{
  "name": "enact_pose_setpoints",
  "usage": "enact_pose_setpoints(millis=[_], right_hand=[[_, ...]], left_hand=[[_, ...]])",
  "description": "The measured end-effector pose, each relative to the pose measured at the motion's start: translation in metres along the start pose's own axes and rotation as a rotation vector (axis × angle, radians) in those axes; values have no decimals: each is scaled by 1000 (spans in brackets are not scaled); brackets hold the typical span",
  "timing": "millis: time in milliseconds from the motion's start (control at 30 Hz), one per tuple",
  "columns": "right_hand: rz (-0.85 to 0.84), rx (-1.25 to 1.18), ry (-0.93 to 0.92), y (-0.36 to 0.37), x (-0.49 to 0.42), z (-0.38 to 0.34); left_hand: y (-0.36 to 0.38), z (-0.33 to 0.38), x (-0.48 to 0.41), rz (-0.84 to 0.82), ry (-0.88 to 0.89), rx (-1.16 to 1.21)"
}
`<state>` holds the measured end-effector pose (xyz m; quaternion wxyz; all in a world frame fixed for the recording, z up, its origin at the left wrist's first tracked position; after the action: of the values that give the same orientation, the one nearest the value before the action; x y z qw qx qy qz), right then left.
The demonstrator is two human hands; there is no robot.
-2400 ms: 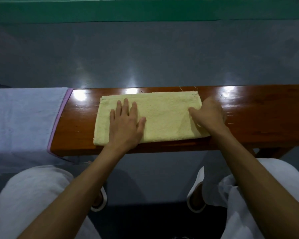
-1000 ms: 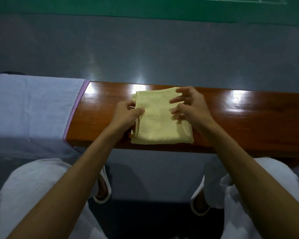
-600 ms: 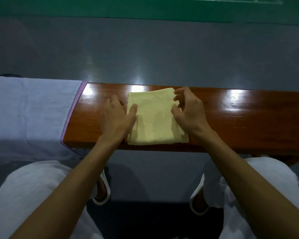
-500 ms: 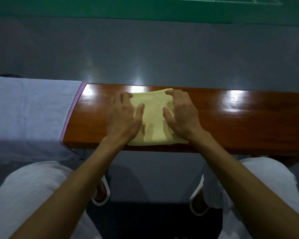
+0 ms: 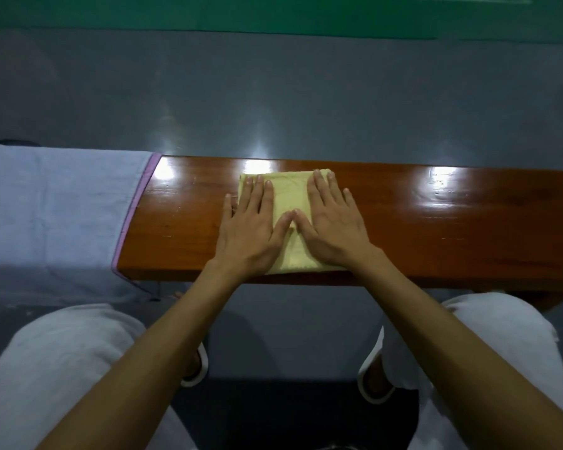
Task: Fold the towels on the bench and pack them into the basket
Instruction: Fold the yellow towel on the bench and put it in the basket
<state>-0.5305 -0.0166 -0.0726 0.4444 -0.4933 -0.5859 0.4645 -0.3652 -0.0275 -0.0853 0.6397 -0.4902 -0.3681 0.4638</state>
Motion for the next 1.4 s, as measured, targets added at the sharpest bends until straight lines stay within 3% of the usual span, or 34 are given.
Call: enact_pose_setpoints(millis=[167,667,933,1067,1233,1400], right_hand=[[-4,-78,82,0,0,15],[31,-197,68,-1,0,20],[137,-576,60,-40,29,40],[238,-509,-108,-45,48,46],[82,-495,-203,-23,63,40],[79,-279,-297,-16,66,39]], left_hand=[[-1,-7,0,-3,-36,3],[-7,-20,5,-4,9,138],[-36,-26,31,348,185,299],[-31,-33,49,255,249,331],[-22,-48,64,183,250,282],[-22,-54,73,109,286,235]])
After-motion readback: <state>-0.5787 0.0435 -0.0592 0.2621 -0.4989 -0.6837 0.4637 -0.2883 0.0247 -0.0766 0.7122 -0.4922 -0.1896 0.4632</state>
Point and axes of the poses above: each hand's wrist, its own x-axis away from the middle knuckle, its own y-axis out of the palm, z = x × y, the point moved 3 cm from there along -x, towards the middle knuckle, and after that the axes turned 1 degree about -y, right-handed, at the moved point
